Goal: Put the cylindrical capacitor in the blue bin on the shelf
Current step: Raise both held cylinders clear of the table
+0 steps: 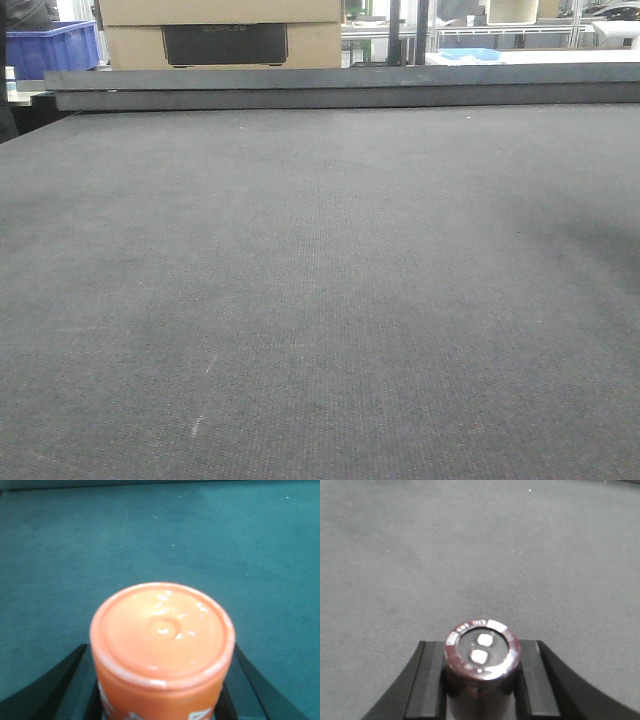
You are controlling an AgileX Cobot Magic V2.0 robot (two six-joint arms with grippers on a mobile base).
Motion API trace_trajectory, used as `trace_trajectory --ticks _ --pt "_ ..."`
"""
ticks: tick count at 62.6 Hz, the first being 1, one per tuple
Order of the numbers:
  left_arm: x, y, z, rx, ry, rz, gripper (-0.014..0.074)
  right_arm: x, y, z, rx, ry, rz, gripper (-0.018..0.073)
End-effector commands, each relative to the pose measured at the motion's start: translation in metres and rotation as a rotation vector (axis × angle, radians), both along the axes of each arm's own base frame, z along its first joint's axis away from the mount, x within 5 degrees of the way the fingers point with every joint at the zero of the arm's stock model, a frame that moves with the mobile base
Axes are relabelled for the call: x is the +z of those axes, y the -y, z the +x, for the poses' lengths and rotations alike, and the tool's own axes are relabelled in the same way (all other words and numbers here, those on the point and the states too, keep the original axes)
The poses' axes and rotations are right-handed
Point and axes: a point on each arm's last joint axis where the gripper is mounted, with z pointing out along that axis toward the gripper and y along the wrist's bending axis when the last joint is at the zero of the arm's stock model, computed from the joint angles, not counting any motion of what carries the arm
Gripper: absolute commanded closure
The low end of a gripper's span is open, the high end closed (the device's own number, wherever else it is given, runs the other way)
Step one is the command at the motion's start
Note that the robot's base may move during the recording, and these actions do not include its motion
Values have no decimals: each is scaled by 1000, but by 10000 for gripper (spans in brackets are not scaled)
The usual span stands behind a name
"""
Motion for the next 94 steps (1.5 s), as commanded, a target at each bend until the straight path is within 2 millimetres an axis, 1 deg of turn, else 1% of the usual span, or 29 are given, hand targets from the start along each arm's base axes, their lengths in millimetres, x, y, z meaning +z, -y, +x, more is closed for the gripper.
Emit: trace_trajectory --ticks 1,8,18,24,30,34,43,94 --pt "16 -6 -21 13 29 29 708 15 2 -15 6 38 8 721" --pt "26 -11 -50 20 25 94 708 31 6 -43 12 84 20 721" --pt "34 -13 -79 22 24 103 708 45 11 -75 19 128 26 721" --pt "38 -13 -88 23 45 101 708 49 13 -87 23 142 34 721" --pt "37 -13 -90 23 45 101 708 54 14 -97 24 167 38 721" --pt "34 -13 -90 22 35 102 708 55 15 -100 25 177 40 721" --pt "27 -13 -86 21 10 104 708 55 15 -100 24 183 41 721" --pt "27 -13 -86 21 6 104 708 56 15 -100 24 184 41 721"
